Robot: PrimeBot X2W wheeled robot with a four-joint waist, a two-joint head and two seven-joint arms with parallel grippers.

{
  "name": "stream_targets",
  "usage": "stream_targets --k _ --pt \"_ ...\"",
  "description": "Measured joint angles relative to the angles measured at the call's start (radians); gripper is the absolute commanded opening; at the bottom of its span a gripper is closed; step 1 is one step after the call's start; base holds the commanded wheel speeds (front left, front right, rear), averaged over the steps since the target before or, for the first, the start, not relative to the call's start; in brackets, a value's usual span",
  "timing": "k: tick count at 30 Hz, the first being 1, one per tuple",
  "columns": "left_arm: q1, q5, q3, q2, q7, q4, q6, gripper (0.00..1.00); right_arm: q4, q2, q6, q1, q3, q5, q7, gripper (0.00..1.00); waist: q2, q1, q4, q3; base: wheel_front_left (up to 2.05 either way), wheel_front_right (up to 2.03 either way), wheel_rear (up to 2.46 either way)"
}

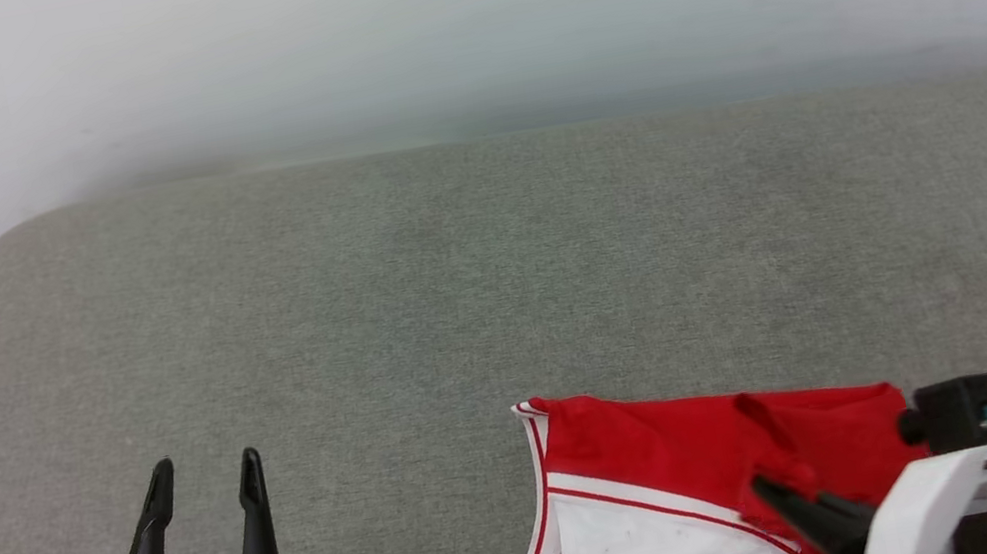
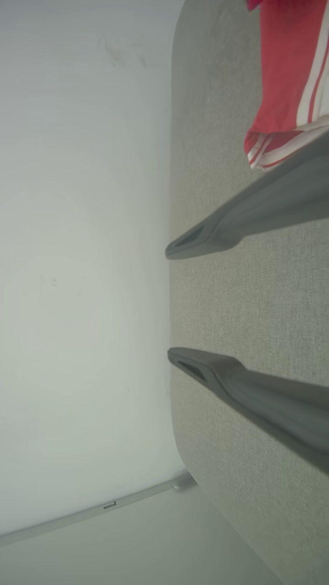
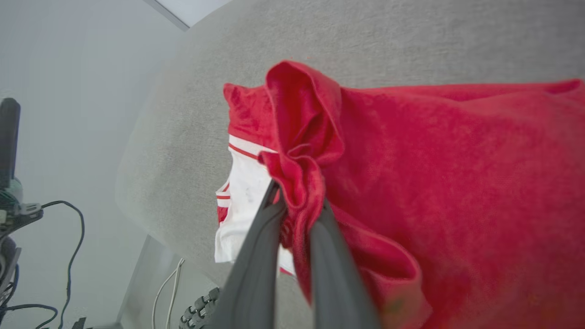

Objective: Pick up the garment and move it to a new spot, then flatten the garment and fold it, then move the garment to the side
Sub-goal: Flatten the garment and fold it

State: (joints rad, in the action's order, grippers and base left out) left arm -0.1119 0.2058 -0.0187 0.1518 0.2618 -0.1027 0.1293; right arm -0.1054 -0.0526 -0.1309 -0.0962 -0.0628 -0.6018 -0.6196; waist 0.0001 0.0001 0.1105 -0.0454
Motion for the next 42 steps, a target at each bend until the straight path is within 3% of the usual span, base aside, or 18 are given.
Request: stream_targets --k 6,19,20,21,27,31,40,42 --pt "0.0 0.0 0.008 -0.004 0.0 0.004 0.0 1.0 0.107 0.002 0.0 0.078 -0.12 -0.097 0.083 0.0 -0.0001 0.0 0.028 0.002 0.0 0.0 0.0" --pt "0.005 0.01 0.007 -0.008 0.0 0.008 0.0 1.0 0.358 0.001 0.0 0.21 -0.263 -0.147 0.227 0.0 0.0 0.0 0.069 -0.015 0.0 0.0 0.0" --pt "0.005 0.01 0.007 -0.008 0.0 0.008 0.0 1.0 0.363 0.0 0.0 0.219 -0.286 -0.153 0.233 0.22 0.0 0.0 0.069 -0.015 0.0 0.0 0.0" --pt "0.005 0.01 0.007 -0.008 0.0 0.01 0.0 1.0 0.363 0.001 0.0 0.227 -0.311 -0.156 0.24 1.0 -0.0001 -0.0001 0.068 -0.015 0.0 0.0 0.0" --pt "0.004 0.007 0.002 -0.008 0.0 0.013 0.0 1.0 0.368 0.003 0.0 0.249 -0.345 -0.145 0.262 1.0 -0.0001 -0.0001 0.049 -0.004 0.0 0.0 0.0" --pt "-0.002 0.003 -0.002 -0.008 0.0 0.013 0.0 1.0 0.337 0.004 0.0 0.272 -0.324 -0.076 0.256 1.0 0.0 -0.0001 0.027 0.005 0.0 0.0 0.0" --pt "-0.002 0.001 -0.005 -0.012 0.001 0.002 0.0 1.0 0.184 -0.007 0.0 0.353 -0.199 0.23 0.205 1.0 0.0 0.0 -0.031 0.006 0.0 0.0 0.0" --pt "0.0 0.001 -0.003 -0.012 0.001 0.001 0.0 1.0 0.157 -0.072 0.0 0.365 -0.183 0.308 0.222 1.0 0.0 -0.0001 -0.043 0.002 0.0 0.0 0.0"
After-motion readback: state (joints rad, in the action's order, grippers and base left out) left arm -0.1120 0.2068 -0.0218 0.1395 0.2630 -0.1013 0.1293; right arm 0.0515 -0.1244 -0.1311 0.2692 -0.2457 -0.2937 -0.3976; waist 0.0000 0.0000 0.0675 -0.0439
